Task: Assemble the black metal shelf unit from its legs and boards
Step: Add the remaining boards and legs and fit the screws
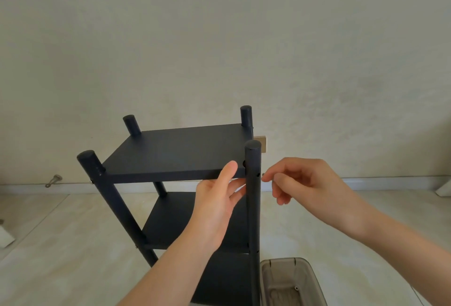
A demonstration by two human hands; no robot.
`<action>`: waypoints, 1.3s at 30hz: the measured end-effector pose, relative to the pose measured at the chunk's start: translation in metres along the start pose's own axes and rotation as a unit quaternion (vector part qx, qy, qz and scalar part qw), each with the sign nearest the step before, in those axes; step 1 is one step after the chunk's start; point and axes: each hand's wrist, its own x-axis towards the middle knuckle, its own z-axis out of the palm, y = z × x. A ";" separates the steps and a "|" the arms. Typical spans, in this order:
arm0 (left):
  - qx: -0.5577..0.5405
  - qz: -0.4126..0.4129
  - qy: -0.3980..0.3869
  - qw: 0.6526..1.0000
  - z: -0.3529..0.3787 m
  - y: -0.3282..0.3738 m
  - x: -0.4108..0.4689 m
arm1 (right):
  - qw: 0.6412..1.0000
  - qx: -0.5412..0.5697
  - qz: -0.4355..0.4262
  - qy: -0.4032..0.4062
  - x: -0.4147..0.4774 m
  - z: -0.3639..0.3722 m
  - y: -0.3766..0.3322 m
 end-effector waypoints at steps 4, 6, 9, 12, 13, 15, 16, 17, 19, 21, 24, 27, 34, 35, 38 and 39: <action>0.015 0.001 0.001 1.000 0.000 -0.001 0.002 | 1.000 -0.010 -0.020 -0.009 -0.001 0.003 -0.003; 0.011 -0.003 0.011 1.000 0.001 0.000 0.003 | 1.000 -0.004 -0.015 -0.005 0.000 0.003 -0.001; 0.001 -0.005 0.018 1.000 0.003 -0.002 0.003 | 1.000 -0.006 -0.010 0.000 0.001 0.002 0.002; 0.004 -0.007 0.028 1.000 0.004 -0.002 0.002 | 1.000 -0.016 -0.003 0.003 0.002 0.001 0.005; 0.005 -0.007 0.031 0.999 0.004 -0.002 0.002 | 1.000 -0.016 0.000 0.003 0.002 0.001 0.006; 0.007 -0.007 0.030 1.000 0.004 -0.002 0.003 | 1.000 -0.016 0.003 0.005 0.002 0.001 0.006; 0.005 -0.006 0.029 1.000 0.003 -0.002 0.003 | 1.000 -0.013 0.004 0.006 0.002 0.001 0.006; 0.003 -0.005 0.028 1.000 0.003 -0.002 0.003 | 1.000 -0.010 0.006 0.008 0.001 0.002 0.006; -0.004 -0.001 0.023 1.000 0.002 -0.003 0.003 | 1.000 -0.013 0.004 0.016 -0.001 0.004 0.008; -0.010 0.003 0.017 1.000 0.002 -0.002 0.002 | 0.999 -0.028 -0.006 0.031 -0.003 0.008 0.010; -0.002 0.012 0.017 1.000 0.002 -0.001 0.002 | 0.998 -0.033 -0.022 0.053 -0.005 0.012 0.012; 0.006 0.018 0.025 1.000 0.004 -0.001 0.001 | 0.996 -0.034 -0.040 0.074 -0.006 0.015 0.012; 0.006 0.027 0.023 0.999 0.005 -0.001 -0.003 | 0.995 -0.021 -0.039 0.092 -0.002 0.023 0.013; 0.007 0.027 0.024 0.999 0.006 -0.001 -0.003 | 0.995 -0.017 -0.035 0.092 -0.001 0.023 0.013; 0.013 0.027 0.025 0.999 0.005 -0.001 -0.004 | 0.996 0.000 -0.025 0.089 0.003 0.025 0.013; 0.016 0.027 0.025 0.999 0.005 -0.001 -0.005 | 0.996 0.010 -0.023 0.087 0.004 0.025 0.012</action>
